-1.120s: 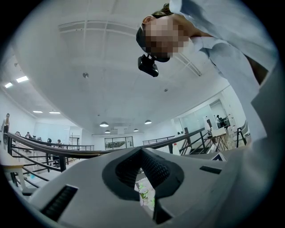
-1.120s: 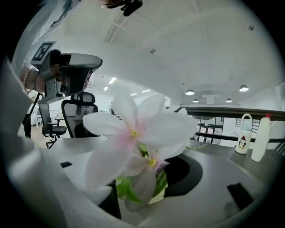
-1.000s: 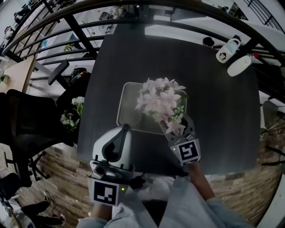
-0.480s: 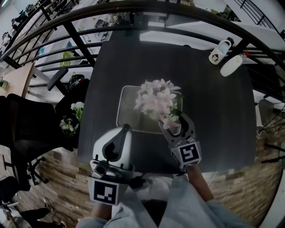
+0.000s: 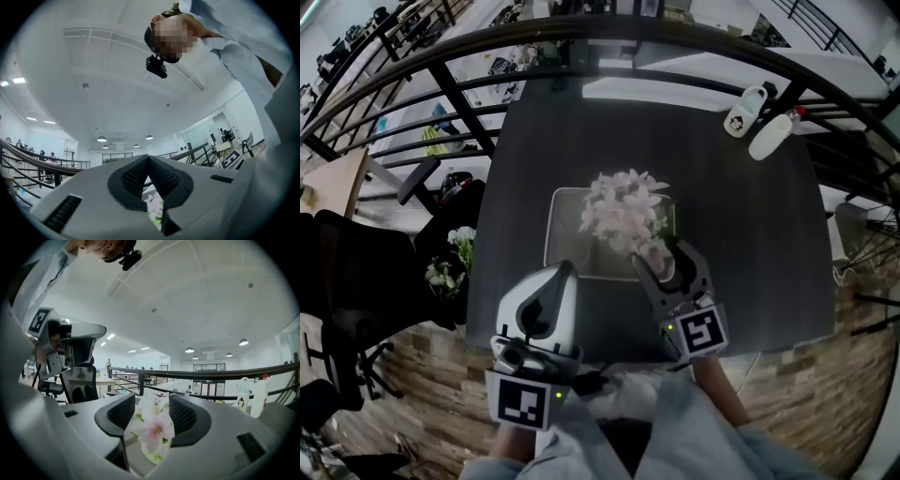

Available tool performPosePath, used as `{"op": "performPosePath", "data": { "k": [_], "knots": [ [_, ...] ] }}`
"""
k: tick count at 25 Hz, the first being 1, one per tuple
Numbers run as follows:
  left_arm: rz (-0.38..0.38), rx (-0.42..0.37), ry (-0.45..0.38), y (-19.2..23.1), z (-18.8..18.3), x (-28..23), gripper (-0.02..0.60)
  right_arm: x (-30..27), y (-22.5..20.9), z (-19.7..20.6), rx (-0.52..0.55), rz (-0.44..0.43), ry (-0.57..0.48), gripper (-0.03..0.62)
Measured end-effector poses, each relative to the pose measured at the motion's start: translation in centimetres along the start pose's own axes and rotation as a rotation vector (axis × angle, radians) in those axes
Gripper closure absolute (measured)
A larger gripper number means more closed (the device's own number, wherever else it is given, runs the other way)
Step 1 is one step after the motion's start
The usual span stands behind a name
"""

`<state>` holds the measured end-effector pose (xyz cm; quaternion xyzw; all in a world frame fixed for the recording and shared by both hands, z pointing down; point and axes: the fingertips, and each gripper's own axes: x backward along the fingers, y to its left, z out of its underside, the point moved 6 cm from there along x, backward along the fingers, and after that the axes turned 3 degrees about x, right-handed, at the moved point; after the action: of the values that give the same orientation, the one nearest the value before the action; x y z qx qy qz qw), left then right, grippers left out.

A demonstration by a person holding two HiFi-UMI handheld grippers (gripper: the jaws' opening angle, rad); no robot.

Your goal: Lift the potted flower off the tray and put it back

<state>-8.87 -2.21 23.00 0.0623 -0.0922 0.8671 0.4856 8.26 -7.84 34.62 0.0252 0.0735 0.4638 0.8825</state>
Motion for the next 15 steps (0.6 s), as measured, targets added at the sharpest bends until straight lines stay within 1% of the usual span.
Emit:
{"op": "performPosePath", "data": {
  "k": [2,5,10,12,15],
  "knots": [
    [0.010,-0.004,-0.005,0.0,-0.2,0.2,0.581,0.5,0.3,-0.8,-0.012,0.016,-0.019,0.428],
    [0.021,-0.006,-0.018,0.0,-0.6,0.6,0.581,1.5,0.5,-2.0,-0.020,0.051,-0.051,0.496],
    [0.046,-0.004,-0.038,-0.3,-1.0,0.8,0.581,3.2,0.6,-3.9,-0.018,0.101,-0.089,0.575],
    [0.059,-0.004,-0.045,-0.5,-1.2,1.0,0.581,3.8,0.7,-4.6,-0.023,0.121,-0.113,0.592],
    [0.073,-0.005,-0.055,-0.9,-1.4,1.2,0.581,4.7,0.7,-5.4,-0.019,0.150,-0.129,0.591]
  ]
}}
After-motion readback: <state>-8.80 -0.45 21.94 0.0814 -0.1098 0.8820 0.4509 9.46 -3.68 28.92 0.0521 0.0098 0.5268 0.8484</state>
